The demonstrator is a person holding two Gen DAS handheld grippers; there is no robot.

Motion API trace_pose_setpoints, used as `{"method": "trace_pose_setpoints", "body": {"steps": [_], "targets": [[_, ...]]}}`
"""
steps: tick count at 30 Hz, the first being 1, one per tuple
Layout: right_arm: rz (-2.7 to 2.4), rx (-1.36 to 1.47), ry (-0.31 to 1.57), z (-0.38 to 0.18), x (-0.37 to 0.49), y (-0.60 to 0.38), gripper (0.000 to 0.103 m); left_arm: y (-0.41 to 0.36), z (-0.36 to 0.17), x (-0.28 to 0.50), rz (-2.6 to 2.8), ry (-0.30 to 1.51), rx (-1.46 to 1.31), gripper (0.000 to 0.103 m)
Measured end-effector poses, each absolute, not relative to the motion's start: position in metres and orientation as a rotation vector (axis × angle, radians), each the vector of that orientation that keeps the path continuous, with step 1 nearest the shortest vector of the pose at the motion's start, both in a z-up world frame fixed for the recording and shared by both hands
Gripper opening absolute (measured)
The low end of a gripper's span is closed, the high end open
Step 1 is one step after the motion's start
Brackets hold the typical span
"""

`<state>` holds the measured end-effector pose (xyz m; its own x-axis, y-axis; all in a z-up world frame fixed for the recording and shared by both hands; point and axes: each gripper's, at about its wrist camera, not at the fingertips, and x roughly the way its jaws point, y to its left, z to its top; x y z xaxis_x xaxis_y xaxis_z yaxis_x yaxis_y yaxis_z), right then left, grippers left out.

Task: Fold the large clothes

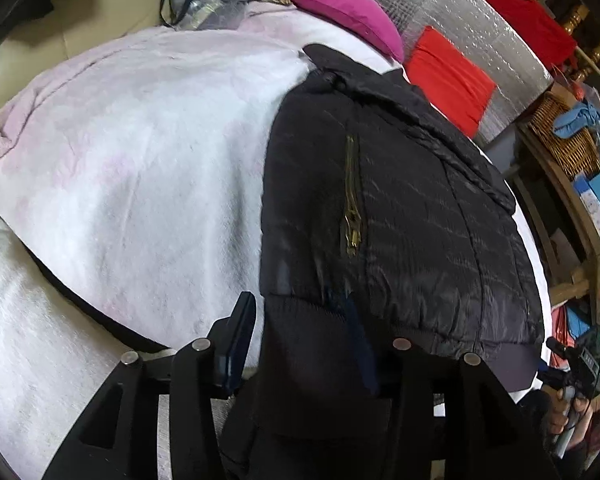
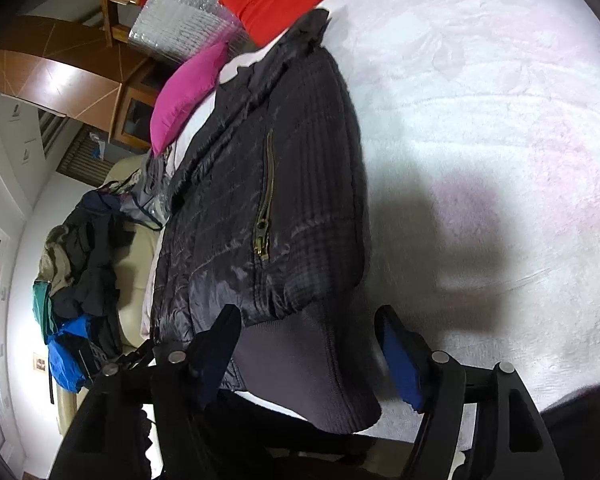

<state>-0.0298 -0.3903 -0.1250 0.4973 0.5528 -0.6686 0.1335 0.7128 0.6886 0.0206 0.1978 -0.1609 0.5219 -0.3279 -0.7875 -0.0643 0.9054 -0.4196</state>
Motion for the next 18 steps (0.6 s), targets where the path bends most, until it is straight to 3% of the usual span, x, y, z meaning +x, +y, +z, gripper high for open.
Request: {"method": "trace_pose_setpoints", "body": {"steps": [4,7,11,14,18], "targets": [[0.295,0.724,1.039,-0.122,-0.029,-0.380,0.068,0.193,-0.166,0.023,-0.167,1.028,-0.428,0.047],[0.269,0.704,1.096,-0.132,-0.023,-0.376,0.039,0.192,-0.172,0.030,-0.146,1.053,-0.413,0.033],[0.252,0.672,1.107,-0.135,-0.024,-0.376,0.011,0.195,-0.173,0.028,-0.146,1.048,-0.430,0.019],[0.264,0.663,1.089,-0.128,-0.027,-0.377,0.009,0.194,-0.170,0.026,-0.155,1.038,-0.423,0.015],[0.268,0.681,1.094,-0.129,-0.027,-0.380,0.009,0.194,-0.169,0.026,-0.152,1.041,-0.412,0.016]]}}
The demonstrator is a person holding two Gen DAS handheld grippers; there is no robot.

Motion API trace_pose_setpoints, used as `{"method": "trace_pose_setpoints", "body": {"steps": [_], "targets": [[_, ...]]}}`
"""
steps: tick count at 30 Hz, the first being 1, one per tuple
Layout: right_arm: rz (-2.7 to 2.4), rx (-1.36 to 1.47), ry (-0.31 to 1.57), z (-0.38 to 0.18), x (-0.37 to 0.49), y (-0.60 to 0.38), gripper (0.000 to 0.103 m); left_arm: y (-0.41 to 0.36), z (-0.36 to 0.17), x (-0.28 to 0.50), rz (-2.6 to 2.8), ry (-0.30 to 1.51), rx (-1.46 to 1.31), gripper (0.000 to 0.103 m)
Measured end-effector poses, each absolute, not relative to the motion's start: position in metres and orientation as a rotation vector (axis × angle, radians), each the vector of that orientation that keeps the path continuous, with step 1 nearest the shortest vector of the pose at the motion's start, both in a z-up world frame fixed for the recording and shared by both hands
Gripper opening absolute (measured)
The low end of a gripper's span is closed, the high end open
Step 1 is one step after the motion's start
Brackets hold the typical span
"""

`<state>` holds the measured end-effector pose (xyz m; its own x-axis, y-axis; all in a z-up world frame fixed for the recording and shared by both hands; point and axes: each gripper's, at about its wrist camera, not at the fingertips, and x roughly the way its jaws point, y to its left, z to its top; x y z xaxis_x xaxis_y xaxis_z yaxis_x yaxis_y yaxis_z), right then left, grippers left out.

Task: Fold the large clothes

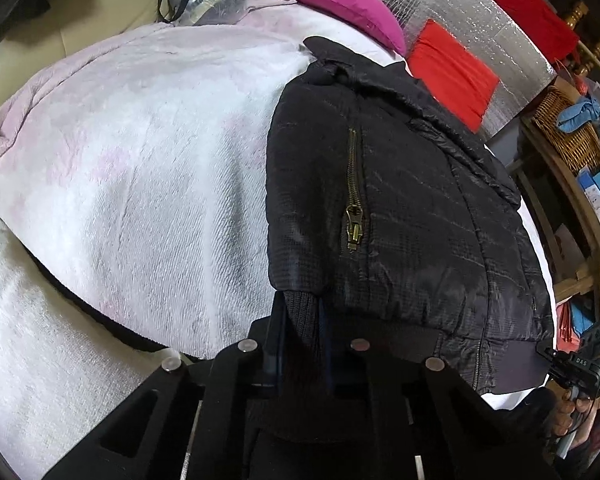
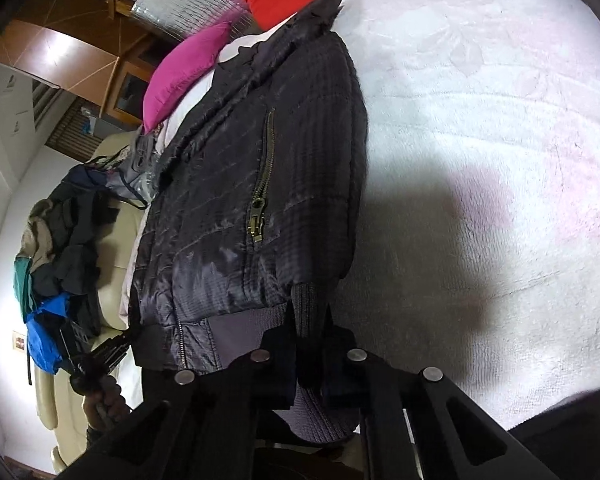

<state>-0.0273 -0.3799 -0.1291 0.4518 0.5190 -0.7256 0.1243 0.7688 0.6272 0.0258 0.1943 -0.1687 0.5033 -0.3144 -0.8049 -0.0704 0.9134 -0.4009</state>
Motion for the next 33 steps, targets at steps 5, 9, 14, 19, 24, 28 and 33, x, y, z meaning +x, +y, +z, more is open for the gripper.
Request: {"method": "trace_pose_setpoints", "body": {"steps": [5,9,14,19,24,28,33], "targets": [[0.277,0.736,1.067,-0.130,-0.034,-0.384,0.033,0.196,-0.168,0.023,-0.143,1.042,-0.443,0.028],[0.273,0.727,1.051,-0.124,-0.039,-0.385,0.070,0.197,-0.168,0.021,-0.148,1.030,-0.444,0.034],[0.288,0.719,1.079,-0.129,-0.033,-0.380,0.046,0.192,-0.177,0.025,-0.155,1.058,-0.435,0.033],[0.256,0.686,1.114,-0.133,-0.029,-0.378,0.009,0.192,-0.173,0.026,-0.162,1.058,-0.418,0.013],[0.294,0.664,1.057,-0.112,-0.033,-0.379,0.008,0.185,-0.150,0.022,-0.148,1.011,-0.359,0.010],[0.310,0.672,1.043,-0.107,-0.034,-0.383,0.008,0.179,-0.136,0.021,-0.144,0.989,-0.318,0.010],[0.322,0.709,1.033,-0.110,-0.037,-0.387,0.008,0.176,-0.133,0.021,-0.137,0.983,-0.304,0.010]]}}
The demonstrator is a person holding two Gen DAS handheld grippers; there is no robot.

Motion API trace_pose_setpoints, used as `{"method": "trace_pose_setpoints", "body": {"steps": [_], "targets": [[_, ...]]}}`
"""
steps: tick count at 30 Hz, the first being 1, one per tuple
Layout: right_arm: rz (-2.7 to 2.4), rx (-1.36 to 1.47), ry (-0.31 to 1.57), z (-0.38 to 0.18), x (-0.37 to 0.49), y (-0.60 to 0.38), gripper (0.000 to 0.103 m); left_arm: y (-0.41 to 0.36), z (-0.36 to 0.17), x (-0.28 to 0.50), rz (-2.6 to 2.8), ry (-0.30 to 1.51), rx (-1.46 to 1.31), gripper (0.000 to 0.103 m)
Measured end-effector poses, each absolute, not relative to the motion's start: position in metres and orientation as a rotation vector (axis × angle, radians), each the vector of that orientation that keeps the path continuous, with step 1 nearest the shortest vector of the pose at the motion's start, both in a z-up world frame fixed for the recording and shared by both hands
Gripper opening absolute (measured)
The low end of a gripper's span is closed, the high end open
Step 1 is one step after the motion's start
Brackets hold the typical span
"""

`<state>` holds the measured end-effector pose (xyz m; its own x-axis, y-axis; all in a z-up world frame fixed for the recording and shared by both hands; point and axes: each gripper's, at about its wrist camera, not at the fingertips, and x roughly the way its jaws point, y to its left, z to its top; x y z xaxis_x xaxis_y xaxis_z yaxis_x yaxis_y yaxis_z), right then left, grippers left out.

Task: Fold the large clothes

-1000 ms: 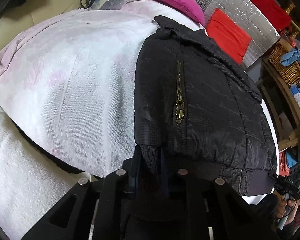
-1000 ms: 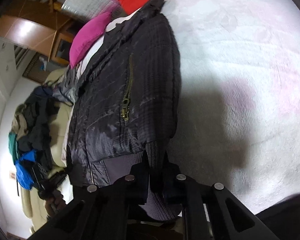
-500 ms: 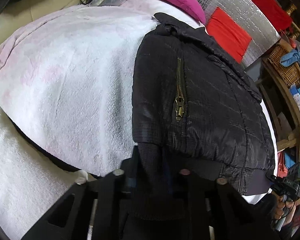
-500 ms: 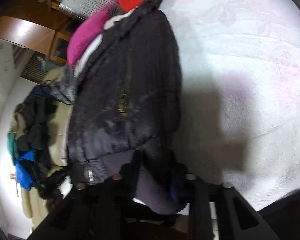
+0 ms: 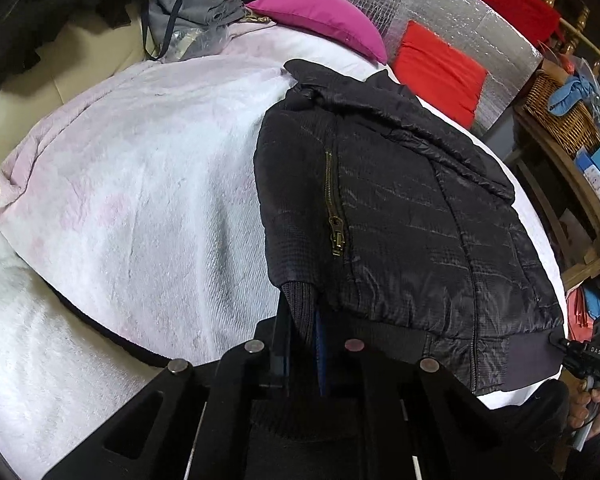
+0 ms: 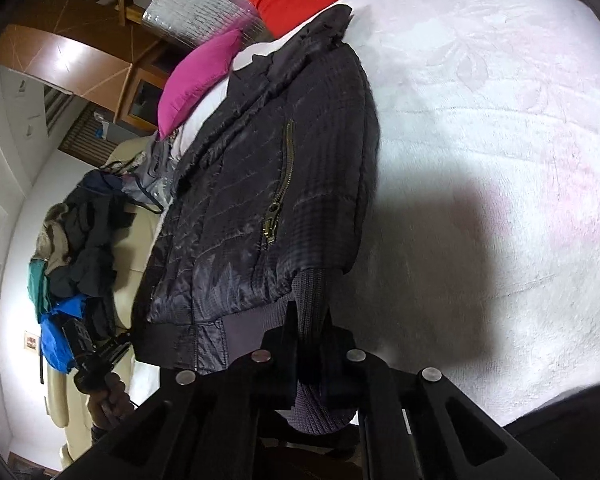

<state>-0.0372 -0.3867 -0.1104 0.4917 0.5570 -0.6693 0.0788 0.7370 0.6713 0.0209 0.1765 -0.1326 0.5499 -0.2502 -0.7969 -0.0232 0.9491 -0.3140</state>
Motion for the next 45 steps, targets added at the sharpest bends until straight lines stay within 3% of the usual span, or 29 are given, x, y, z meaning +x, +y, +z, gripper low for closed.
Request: {"method": "trace_pose_setpoints", "body": {"steps": [45], "targets": [[0.300,0.616,1.033,-0.093,-0.035,-0.378,0.008,0.167,-0.120,0.023,-0.130,0.968,-0.263,0.010]]}}
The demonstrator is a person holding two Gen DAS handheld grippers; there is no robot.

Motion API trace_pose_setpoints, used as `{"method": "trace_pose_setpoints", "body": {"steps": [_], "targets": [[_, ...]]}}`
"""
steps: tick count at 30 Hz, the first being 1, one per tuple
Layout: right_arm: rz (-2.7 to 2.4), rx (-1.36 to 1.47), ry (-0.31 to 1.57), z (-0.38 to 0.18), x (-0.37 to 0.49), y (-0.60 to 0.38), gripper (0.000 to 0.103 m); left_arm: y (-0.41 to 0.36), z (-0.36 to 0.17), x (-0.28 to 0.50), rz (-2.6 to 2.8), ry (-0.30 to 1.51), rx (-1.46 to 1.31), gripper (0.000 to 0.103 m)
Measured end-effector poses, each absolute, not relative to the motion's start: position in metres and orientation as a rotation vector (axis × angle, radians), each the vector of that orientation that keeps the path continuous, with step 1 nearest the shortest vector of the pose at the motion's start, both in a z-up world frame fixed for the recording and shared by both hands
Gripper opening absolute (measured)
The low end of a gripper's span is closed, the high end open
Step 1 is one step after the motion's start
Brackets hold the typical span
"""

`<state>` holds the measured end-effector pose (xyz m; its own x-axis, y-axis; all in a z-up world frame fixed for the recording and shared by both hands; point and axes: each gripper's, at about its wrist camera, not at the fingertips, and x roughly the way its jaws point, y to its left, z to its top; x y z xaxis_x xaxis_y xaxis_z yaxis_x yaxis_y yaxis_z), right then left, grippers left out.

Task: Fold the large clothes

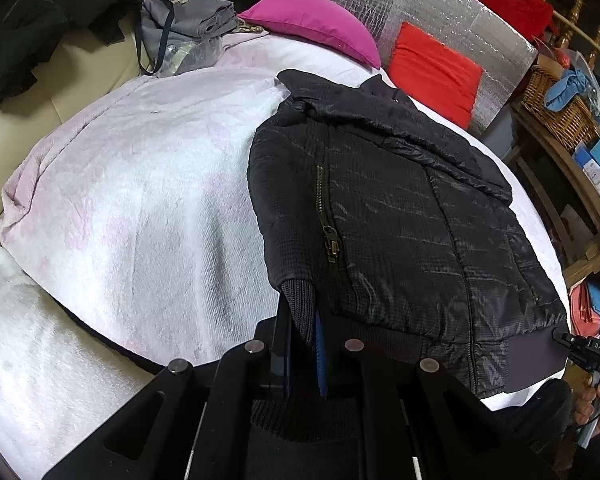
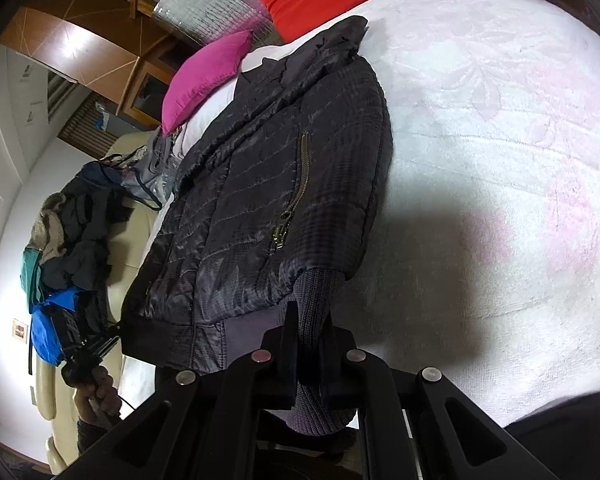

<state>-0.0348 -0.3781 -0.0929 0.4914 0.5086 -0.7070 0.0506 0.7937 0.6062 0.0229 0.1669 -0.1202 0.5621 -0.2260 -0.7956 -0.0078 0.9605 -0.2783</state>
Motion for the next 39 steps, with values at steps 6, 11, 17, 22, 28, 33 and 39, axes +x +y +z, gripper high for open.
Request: {"method": "trace_pose_setpoints", "body": {"steps": [6,11,17,22,28,33,39], "targets": [[0.297,0.611,1.030,-0.094,-0.036,-0.378,0.008,0.165,-0.119,0.022,-0.126,0.968,-0.252,0.010],[0.296,0.606,1.027,-0.093,-0.037,-0.377,0.008,0.163,-0.119,0.023,-0.121,0.971,-0.247,0.010],[0.292,0.614,1.035,-0.094,-0.037,-0.377,0.008,0.163,-0.122,0.022,-0.116,0.976,-0.249,0.010],[0.292,0.621,1.036,-0.097,-0.036,-0.377,0.008,0.164,-0.124,0.021,-0.112,0.979,-0.252,0.010],[0.295,0.632,1.038,-0.099,-0.036,-0.378,0.008,0.165,-0.125,0.021,-0.114,0.979,-0.257,0.010],[0.294,0.640,1.046,-0.100,-0.035,-0.379,0.008,0.168,-0.129,0.021,-0.117,0.983,-0.267,0.010],[0.292,0.645,1.047,-0.102,-0.036,-0.381,0.008,0.167,-0.131,0.021,-0.110,0.988,-0.260,0.010]]}}
